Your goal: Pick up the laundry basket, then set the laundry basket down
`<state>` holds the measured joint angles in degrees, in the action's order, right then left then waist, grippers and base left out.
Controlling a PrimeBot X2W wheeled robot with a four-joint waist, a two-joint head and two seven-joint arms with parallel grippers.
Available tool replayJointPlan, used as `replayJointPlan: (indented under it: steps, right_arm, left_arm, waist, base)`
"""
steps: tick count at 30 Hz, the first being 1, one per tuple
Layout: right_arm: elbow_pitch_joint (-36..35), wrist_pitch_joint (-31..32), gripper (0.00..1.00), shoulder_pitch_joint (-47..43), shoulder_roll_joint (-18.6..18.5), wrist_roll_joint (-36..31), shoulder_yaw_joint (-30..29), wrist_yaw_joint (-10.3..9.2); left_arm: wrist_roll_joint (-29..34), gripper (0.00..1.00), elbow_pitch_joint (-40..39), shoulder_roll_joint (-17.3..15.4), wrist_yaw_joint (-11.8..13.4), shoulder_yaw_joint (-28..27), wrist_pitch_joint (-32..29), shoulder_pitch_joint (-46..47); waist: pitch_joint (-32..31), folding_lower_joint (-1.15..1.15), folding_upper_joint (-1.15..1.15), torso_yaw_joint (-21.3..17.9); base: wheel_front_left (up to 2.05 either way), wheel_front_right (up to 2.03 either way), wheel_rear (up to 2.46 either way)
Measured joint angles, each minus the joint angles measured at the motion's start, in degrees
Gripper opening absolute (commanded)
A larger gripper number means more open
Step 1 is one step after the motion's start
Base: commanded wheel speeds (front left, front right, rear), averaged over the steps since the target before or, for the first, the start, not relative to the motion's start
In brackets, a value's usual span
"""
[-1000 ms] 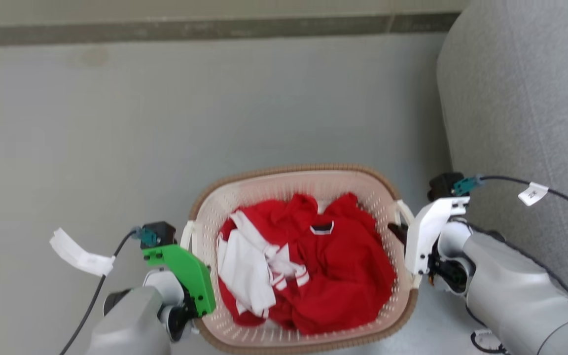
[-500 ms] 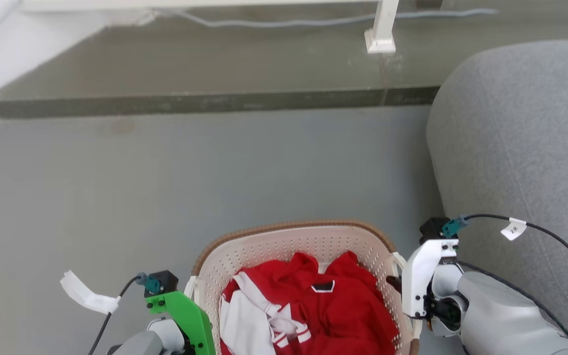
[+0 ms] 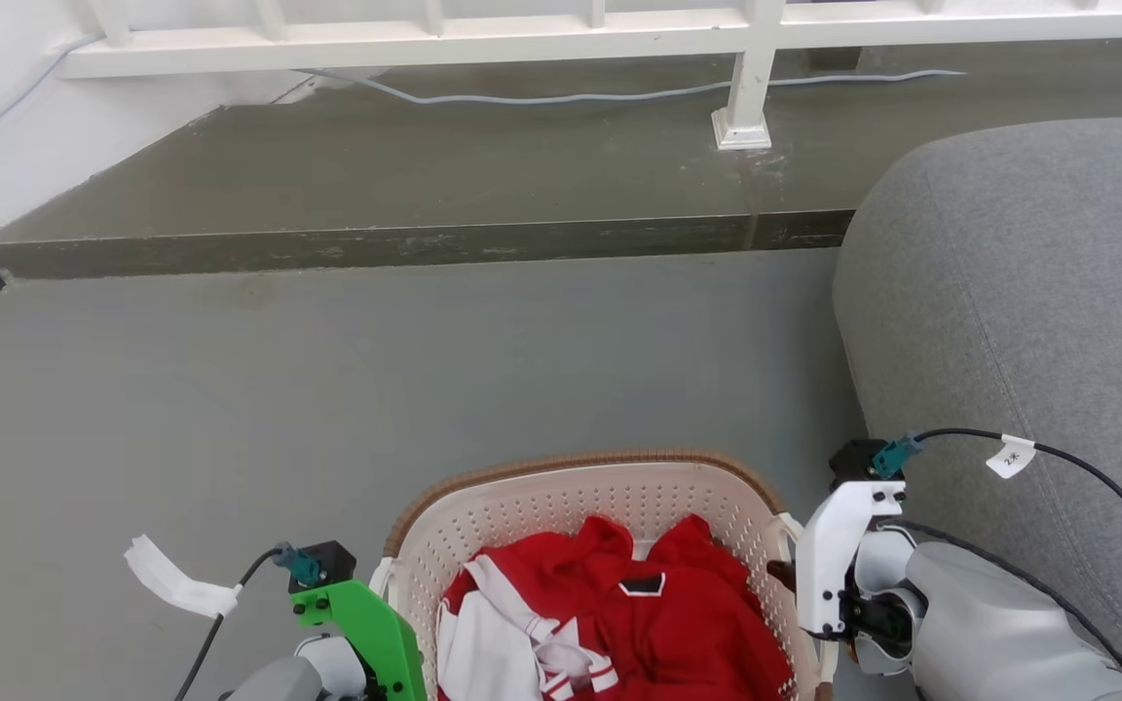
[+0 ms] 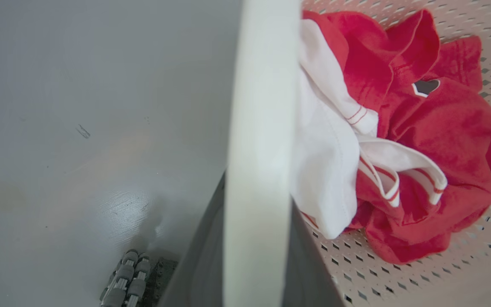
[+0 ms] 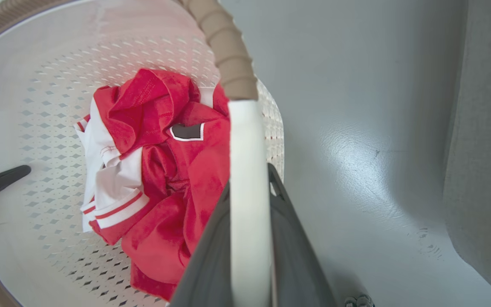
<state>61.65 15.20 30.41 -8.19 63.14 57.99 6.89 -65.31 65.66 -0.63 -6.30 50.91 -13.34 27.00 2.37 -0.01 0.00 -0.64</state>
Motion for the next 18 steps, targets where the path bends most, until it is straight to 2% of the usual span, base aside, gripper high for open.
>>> replayJointPlan:
  steps: [18]
  right_arm:
    - [0.33, 1.07, 0.0, 0.13, 0.04, 0.89, 0.69, 0.0]
  left_arm:
    - [-1.2, 0.0, -0.04, -0.11, 0.0, 0.96, -0.75, 0.0]
  waist:
    - [0.57, 0.0, 0.0, -0.22]
  base:
    - [0.0, 0.0, 0.0]
